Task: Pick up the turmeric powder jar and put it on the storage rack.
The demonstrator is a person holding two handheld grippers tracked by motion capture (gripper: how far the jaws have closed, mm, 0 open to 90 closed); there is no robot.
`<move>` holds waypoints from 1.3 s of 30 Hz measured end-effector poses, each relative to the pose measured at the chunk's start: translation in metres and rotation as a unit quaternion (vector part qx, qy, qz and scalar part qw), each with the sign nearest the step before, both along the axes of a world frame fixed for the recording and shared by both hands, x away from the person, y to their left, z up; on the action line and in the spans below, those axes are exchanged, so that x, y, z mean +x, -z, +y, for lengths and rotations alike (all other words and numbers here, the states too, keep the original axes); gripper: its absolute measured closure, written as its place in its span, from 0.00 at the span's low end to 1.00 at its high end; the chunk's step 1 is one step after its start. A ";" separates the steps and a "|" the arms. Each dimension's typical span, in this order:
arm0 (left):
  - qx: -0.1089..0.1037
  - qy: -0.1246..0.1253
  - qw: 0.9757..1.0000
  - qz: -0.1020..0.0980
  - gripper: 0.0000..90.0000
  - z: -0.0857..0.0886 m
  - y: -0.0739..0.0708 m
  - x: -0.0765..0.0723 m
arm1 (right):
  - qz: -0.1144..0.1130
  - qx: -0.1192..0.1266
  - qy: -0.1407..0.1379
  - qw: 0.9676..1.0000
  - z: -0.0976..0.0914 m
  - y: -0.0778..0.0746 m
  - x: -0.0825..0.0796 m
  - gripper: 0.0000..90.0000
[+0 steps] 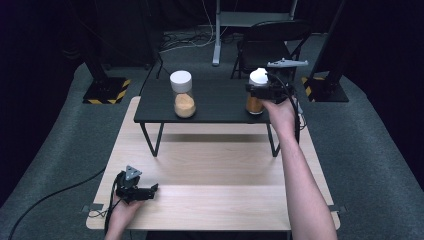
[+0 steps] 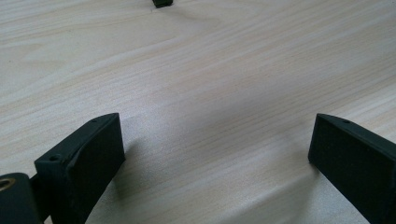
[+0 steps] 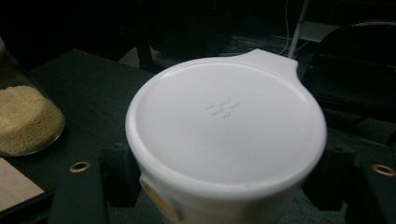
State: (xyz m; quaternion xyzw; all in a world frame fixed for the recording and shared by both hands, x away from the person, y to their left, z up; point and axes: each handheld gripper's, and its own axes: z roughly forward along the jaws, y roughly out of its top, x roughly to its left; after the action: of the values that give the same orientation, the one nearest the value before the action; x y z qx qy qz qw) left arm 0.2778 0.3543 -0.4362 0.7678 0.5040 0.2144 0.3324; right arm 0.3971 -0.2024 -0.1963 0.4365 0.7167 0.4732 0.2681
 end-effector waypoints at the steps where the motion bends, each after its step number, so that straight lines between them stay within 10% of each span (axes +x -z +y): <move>1: 0.000 0.000 1.000 0.000 0.03 0.000 0.000 0.000 | -0.003 -0.001 0.002 1.000 0.001 0.000 -0.002 0.25; 39: 0.000 0.001 1.000 0.000 0.03 -0.001 0.000 0.001 | -0.014 0.031 0.018 0.999 -0.054 0.045 -0.073 0.06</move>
State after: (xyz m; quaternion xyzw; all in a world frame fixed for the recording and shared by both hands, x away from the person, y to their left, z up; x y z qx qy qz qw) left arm 0.2792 0.3536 -0.4361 0.7683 0.5035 0.2141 0.3321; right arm 0.3241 -0.2562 -0.2410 0.4509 0.6896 0.4967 0.2728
